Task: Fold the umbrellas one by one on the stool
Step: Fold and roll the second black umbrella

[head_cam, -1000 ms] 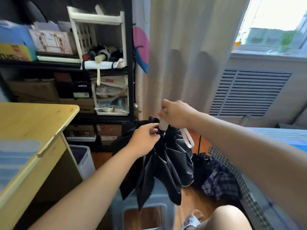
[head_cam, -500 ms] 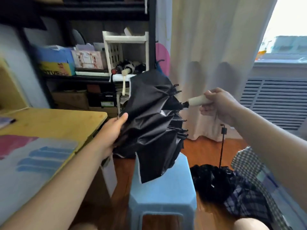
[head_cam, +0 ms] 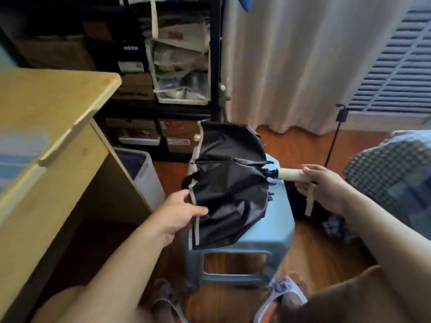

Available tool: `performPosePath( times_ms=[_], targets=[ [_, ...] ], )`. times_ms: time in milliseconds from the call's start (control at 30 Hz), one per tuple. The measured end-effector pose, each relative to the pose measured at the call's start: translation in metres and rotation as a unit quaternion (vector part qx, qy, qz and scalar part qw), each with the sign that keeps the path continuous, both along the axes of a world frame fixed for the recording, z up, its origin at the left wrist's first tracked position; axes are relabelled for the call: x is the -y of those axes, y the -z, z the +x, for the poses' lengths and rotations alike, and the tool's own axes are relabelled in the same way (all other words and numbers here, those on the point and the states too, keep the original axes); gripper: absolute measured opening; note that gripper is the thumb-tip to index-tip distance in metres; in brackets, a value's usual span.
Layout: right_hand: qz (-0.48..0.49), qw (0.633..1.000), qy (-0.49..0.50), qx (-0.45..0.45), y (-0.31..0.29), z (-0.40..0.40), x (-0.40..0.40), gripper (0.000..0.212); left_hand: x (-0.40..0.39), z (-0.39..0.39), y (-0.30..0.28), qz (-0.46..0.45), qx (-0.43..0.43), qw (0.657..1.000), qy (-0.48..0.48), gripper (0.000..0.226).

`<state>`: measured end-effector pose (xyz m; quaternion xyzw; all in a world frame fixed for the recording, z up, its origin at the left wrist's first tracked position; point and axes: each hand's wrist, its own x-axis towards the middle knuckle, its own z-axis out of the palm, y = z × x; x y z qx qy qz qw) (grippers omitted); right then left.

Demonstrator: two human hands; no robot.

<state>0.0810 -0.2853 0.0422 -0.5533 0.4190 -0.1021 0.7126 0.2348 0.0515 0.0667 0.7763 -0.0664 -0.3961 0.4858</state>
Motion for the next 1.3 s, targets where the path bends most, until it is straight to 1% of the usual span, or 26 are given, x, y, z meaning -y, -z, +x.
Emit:
performPosePath(
  times_ms=[67,133,200,267,300,333,367,400,433,500,533,567,633,700,767,833,867,900,967,1033,1067,1100,1133,1200,1233,1300],
  targets=[
    [-0.024,0.999,-0.001,-0.024,0.000,-0.001,0.003,0.017,0.004,0.010,-0.010,0.005,-0.011,0.999,0.036,0.031],
    [-0.042,0.998,0.001,-0.041,-0.003,-0.005,0.002,0.022,0.003,0.017,-0.019,0.016,-0.033,0.998,0.054,0.022],
    [-0.067,0.997,0.007,-0.049,-0.006,-0.006,0.002,0.025,0.000,0.019,-0.021,0.040,-0.027,0.996,0.072,0.015],
    [-0.111,0.991,0.022,-0.077,-0.008,-0.004,0.003,0.028,-0.001,0.018,-0.020,0.055,-0.013,0.994,0.092,0.011],
    [-0.168,0.979,0.017,-0.112,-0.007,-0.005,0.003,0.029,-0.002,0.015,-0.020,0.063,-0.005,0.993,0.104,0.011],
    [-0.263,0.951,0.005,-0.161,-0.008,-0.005,0.001,0.031,-0.003,0.011,-0.020,0.070,0.008,0.991,0.112,0.014],
    [-0.369,0.908,-0.010,-0.198,-0.010,-0.006,-0.002,0.032,-0.003,0.008,-0.019,0.076,0.023,0.991,0.111,0.021],
    [-0.458,0.866,-0.020,-0.200,-0.013,-0.007,-0.007,0.031,-0.004,0.004,-0.018,0.076,0.038,0.992,0.098,0.028],
    [-0.511,0.843,-0.022,-0.167,-0.020,-0.007,-0.015,0.026,-0.005,0.000,-0.018,0.066,0.050,0.994,0.068,0.034],
    [-0.560,0.825,-0.051,-0.060,-0.033,-0.006,-0.039,0.014,-0.006,-0.006,-0.016,0.020,0.061,0.998,-0.021,0.033],
    [-0.562,0.822,-0.091,-0.016,-0.038,-0.004,-0.056,0.010,-0.006,-0.008,-0.013,-0.003,0.062,0.996,-0.061,0.030],
    [-0.551,0.822,-0.142,0.013,-0.040,-0.001,-0.072,0.011,-0.004,-0.010,-0.011,-0.025,0.058,0.994,-0.091,0.027],
    [-0.527,0.818,-0.230,0.029,-0.035,0.012,-0.095,0.026,0.000,-0.018,-0.009,-0.061,0.038,0.988,-0.135,0.024],
    [-0.494,0.830,-0.260,0.019,-0.031,0.028,-0.104,0.044,0.004,-0.022,-0.006,-0.081,0.056,0.985,-0.145,0.021],
    [-0.463,0.850,-0.252,0.018,-0.037,0.040,-0.109,0.055,0.002,-0.029,-0.014,-0.094,0.140,0.980,-0.102,0.012],
    [-0.403,0.883,-0.238,0.034,-0.052,0.039,-0.110,0.057,-0.005,-0.034,-0.023,-0.094,0.271,0.957,-0.036,0.013],
    [-0.371,0.897,-0.238,0.044,-0.060,0.033,-0.108,0.059,-0.011,-0.036,-0.026,-0.096,0.319,0.943,-0.011,0.011],
    [-0.347,0.904,-0.242,0.058,-0.068,0.024,-0.107,0.062,-0.018,-0.040,-0.029,-0.107,0.353,0.930,0.010,0.011],
    [-0.349,0.898,-0.260,0.068,-0.077,0.003,-0.105,0.067,-0.030,-0.046,-0.029,-0.115,0.380,0.917,0.033,0.014],
    [-0.398,0.871,-0.282,0.062,-0.074,-0.019,-0.110,0.064,-0.035,-0.051,-0.023,-0.113,0.347,0.930,0.043,0.015],
    [-0.420,0.861,-0.280,0.059,-0.066,-0.027,-0.114,0.058,-0.034,-0.053,-0.020,-0.112,0.302,0.945,0.047,0.012],
    [-0.429,0.862,-0.266,0.053,-0.055,-0.034,-0.119,0.050,-0.032,-0.057,-0.019,-0.111,0.248,0.961,0.046,0.009],
    [-0.431,0.867,-0.246,0.044,-0.046,-0.040,-0.123,0.043,-0.028,-0.059,-0.015,-0.104,0.213,0.971,0.032,0.009],
    [-0.427,0.879,-0.212,0.009,-0.032,-0.046,-0.128,0.030,-0.023,-0.065,-0.005,-0.063,0.200,0.978,-0.014,0.012],
    [-0.419,0.886,-0.199,0.000,-0.029,-0.047,-0.129,0.028,-0.021,-0.069,-0.001,-0.047,0.180,0.982,-0.041,0.013],
    [-0.393,0.903,-0.174,-0.004,-0.030,-0.048,-0.131,0.028,-0.019,-0.075,0.004,-0.058,0.065,0.991,-0.100,0.015]
  ],
)
